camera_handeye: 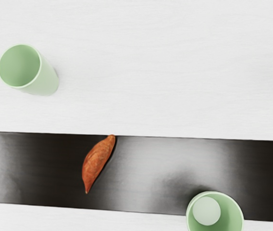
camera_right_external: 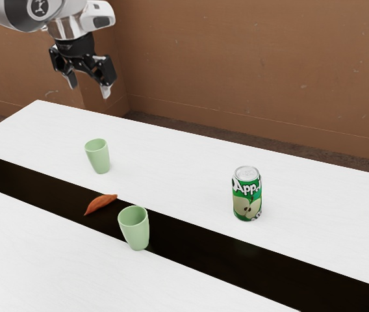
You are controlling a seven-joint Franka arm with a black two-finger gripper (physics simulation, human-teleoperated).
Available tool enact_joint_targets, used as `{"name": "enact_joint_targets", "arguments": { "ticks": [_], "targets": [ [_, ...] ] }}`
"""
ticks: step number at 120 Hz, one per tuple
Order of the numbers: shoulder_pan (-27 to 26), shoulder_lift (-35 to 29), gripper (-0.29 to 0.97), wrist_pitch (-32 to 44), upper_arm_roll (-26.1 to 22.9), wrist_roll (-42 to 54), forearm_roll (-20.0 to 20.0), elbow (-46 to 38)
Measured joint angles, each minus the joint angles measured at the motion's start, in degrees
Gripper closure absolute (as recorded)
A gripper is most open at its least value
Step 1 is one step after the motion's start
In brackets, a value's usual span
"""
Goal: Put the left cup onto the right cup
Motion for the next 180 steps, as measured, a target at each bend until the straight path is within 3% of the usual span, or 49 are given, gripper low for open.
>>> {"name": "enact_joint_targets", "arguments": {
  "ticks": [27, 68, 90, 147, 180],
  "targets": [
    [0.57, 1.93, 0.0, 1.5, 0.19, 0.27, -0.52, -0.19],
    [15.68, 15.8, 0.0, 5.65, 0.15, 0.38, -5.68, -0.35],
    [17.36, 21.69, 0.0, 9.17, 0.14, 0.75, -7.37, 0.15],
    [18.24, 40.88, 0.0, 13.42, -1.34, 3.82, -8.15, 19.66],
    [21.98, 48.47, 0.0, 14.04, -4.36, 5.87, -8.82, 26.78]
  ]
}}
